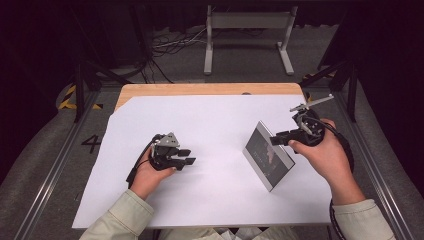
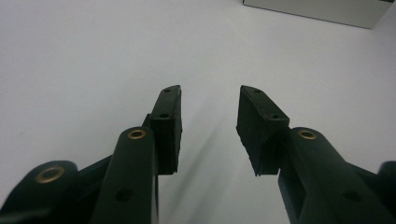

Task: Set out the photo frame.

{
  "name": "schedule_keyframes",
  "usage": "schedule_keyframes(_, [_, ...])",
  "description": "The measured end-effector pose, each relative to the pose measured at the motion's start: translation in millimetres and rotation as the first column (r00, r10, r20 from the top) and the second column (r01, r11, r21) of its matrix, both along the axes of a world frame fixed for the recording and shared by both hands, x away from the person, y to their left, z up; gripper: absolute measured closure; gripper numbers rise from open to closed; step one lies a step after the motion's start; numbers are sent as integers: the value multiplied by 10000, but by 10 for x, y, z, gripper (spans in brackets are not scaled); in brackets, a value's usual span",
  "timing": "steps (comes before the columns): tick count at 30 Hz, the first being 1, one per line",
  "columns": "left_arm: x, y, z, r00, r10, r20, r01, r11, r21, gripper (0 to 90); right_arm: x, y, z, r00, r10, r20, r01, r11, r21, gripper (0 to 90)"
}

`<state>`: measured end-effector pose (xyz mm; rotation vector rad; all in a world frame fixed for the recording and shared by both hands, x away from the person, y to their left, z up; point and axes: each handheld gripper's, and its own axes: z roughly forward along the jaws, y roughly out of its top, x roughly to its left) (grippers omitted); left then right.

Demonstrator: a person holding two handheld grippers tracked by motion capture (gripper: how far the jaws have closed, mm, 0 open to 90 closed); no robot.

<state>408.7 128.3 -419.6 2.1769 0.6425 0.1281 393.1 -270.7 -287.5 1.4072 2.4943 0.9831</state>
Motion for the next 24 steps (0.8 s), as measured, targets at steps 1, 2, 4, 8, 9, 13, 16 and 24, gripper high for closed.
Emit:
schedule_keyframes(1, [-2, 0, 2, 10000, -17, 3, 17, 10000, 20, 611, 3, 9, -16, 10000, -4, -40, 4, 10000, -15, 634])
schedule_keyframes(2, [-4, -1, 3, 10000, -18, 2, 18, 10000, 28, 611, 7, 15, -35, 10000, -8, -74, 7, 10000, -46, 634])
schedule_keyframes(4, [-5, 0, 1, 10000, -15, -24, 16, 10000, 38, 610, 18, 18, -83, 9999, -3, -153, 1, 10000, -71, 633])
schedule_keyframes(8, [-4, 1, -2, 10000, 21, -66, -21, 10000, -13, 610, 30, 30, -154, 9994, -11, -344, 6, 9999, -162, 633])
schedule_keyframes(9, [-6, 1, -2, 9999, 9, -108, -9, 10000, -23, 610, 31, 36, -167, 9993, -4, -373, -3, 9998, -192, 633])
schedule_keyframes(13, [-5, -4, -1, 9999, -89, -121, 89, 9999, -52, 612, 35, 49, -199, 9989, -7, -461, -4, 9997, -240, 635])
schedule_keyframes(16, [0, 5, -4, 9999, -67, -151, 66, 10000, -61, 612, 35, 61, -226, 9986, 11, -535, -27, 9995, -301, 640])
schedule_keyframes(24, [6, 17, -11, 9997, -19, -225, 17, 9999, -120, 617, 45, 109, -300, 9976, 33, -694, -74, 9983, -586, 671])
